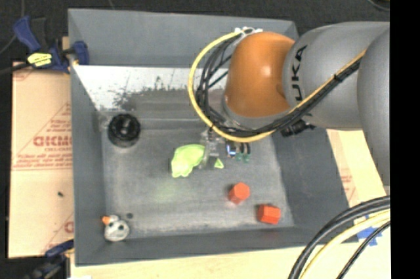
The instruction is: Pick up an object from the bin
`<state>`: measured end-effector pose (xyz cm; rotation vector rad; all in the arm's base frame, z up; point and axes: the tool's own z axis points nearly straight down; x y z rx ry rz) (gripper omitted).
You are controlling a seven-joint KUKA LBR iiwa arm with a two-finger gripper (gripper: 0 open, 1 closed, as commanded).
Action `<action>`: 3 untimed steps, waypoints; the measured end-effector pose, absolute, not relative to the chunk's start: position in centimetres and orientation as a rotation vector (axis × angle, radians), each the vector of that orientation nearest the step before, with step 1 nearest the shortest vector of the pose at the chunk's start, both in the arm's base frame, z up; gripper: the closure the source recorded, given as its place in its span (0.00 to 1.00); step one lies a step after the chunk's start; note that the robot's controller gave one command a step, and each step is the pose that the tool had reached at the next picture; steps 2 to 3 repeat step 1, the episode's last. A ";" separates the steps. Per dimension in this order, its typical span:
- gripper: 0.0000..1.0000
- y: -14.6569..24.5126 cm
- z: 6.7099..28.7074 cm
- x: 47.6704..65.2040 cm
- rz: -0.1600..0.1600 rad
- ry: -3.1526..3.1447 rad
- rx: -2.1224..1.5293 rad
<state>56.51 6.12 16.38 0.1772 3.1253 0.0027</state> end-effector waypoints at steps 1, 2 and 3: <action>1.00 5.7 30.2 54.6 0.002 3.128 0.182; 1.00 5.7 30.2 54.6 0.002 3.128 0.182; 1.00 5.7 30.2 54.6 0.002 3.128 0.182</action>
Offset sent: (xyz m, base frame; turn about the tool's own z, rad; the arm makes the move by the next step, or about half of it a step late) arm 0.0000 0.0000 0.0000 0.0000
